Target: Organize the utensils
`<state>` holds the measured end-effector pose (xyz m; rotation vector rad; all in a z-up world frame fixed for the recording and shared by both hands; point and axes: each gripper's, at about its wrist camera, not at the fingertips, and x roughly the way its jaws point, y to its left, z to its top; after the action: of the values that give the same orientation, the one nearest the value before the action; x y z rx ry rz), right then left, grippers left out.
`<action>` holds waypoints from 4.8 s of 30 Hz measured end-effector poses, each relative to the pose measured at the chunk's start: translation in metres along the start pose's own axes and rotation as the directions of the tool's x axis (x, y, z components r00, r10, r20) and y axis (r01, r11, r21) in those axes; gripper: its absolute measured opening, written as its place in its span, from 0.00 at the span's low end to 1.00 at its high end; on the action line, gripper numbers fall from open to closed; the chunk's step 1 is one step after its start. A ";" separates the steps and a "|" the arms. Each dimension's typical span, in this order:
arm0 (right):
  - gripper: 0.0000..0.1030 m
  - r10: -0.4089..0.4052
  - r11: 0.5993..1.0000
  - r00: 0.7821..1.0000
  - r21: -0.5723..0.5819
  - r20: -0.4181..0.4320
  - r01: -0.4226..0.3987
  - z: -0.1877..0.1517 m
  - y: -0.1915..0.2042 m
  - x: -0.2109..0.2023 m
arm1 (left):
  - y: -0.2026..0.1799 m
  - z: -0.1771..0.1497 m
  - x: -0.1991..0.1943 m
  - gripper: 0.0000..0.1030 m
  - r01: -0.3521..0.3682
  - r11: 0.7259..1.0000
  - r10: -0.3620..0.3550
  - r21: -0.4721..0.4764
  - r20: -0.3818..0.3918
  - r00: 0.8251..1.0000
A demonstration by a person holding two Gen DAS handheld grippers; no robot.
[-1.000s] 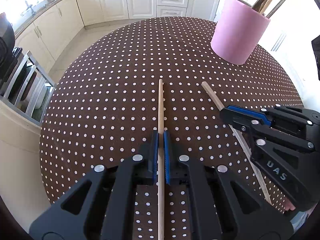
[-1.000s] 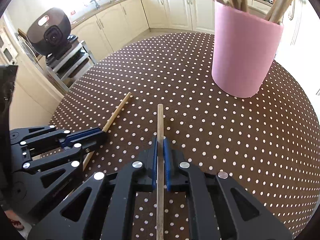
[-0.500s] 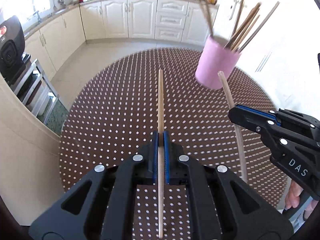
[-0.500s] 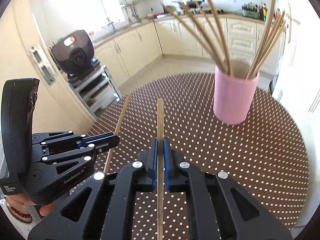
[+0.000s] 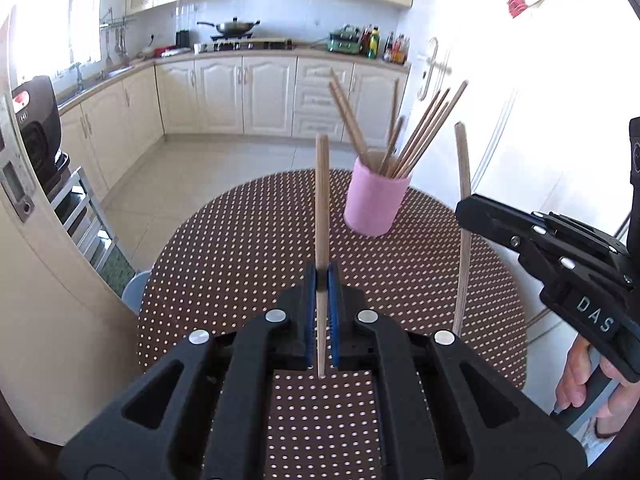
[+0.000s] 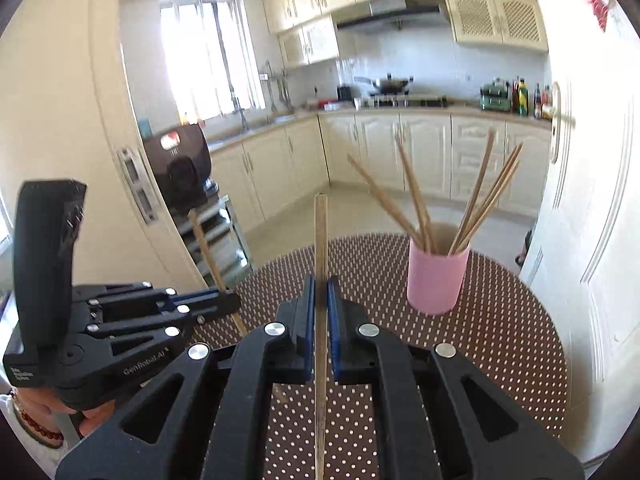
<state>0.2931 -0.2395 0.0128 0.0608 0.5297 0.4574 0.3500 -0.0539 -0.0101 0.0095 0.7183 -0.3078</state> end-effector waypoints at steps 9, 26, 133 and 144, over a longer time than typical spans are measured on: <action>0.05 0.001 1.000 0.989 -0.007 0.146 0.000 0.007 -0.014 -0.032 | -0.018 0.005 -0.017 0.06 0.032 0.999 -0.032 0.003 0.051 0.998; 0.05 -0.025 1.000 0.975 -0.004 0.222 0.027 0.007 -0.049 -0.038 | -0.049 0.032 -0.002 0.06 0.090 0.995 -0.093 0.033 0.091 0.992; 0.16 -0.185 0.983 0.956 0.024 0.227 0.185 0.066 -0.110 0.049 | -0.051 0.089 0.065 0.71 -0.069 0.997 0.056 0.044 0.256 0.965; 0.38 -0.200 0.979 0.949 0.008 0.245 0.204 0.064 -0.093 0.012 | -0.037 0.075 0.038 0.74 -0.064 0.998 0.058 0.013 0.251 0.966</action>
<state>0.3716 -0.3142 0.0464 0.0445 0.2848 0.2487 0.4149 -0.1081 0.0250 0.0127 0.4629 -0.2522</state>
